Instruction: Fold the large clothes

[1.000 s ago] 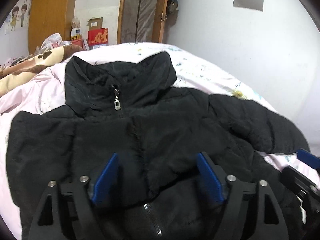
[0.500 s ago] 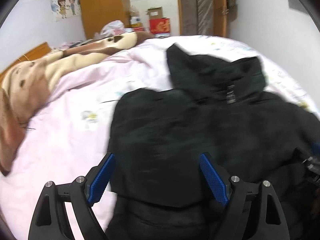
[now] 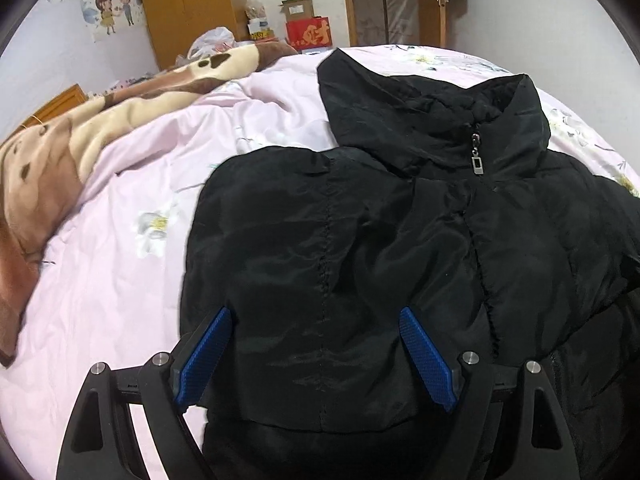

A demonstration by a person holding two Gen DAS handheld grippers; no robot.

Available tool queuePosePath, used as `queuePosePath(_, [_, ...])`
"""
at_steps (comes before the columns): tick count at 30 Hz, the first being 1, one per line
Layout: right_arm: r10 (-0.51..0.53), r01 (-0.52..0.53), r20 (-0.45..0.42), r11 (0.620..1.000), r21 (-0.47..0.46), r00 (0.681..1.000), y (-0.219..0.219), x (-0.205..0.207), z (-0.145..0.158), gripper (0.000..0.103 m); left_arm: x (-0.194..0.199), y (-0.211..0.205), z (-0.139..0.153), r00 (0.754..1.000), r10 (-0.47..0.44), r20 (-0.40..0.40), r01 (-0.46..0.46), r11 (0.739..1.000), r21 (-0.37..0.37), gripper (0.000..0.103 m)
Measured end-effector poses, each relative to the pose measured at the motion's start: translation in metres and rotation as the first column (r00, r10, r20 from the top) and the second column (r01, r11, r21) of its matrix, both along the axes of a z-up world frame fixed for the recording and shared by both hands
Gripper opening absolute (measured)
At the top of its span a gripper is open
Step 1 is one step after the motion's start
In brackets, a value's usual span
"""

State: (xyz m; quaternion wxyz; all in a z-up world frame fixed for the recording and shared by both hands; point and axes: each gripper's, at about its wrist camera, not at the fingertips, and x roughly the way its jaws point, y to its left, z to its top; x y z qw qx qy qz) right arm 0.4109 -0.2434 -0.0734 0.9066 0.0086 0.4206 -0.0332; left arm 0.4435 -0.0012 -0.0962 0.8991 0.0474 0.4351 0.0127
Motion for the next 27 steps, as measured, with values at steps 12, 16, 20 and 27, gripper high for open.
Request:
queuePosePath(12, [-0.085,0.087,0.035,0.994,-0.061,0.996,-0.014,-0.014,0.006,0.014,0.010,-0.011,-0.017,0.998,0.046,-0.035,-0.046,0.999,0.026,0.095])
queuePosePath(16, [-0.150,0.163,0.124,0.981,-0.101,0.981,-0.022,-0.032,0.036,0.019,0.007,-0.011,-0.013,0.998,0.062,-0.033,-0.062,0.998,0.021,0.095])
queuePosePath(20, [-0.148,0.179,0.189,0.971,-0.160,0.971,-0.019,-0.048,0.064,0.033,-0.001,-0.015,-0.007,0.997,0.070,-0.031,-0.069,0.997,0.033,0.095])
queuePosePath(27, [-0.144,0.196,0.273,0.964,-0.177,0.951,-0.021,-0.076,0.103,0.036,-0.021,-0.036,0.011,1.000,0.013,-0.014,-0.013,1.000,0.025,0.095])
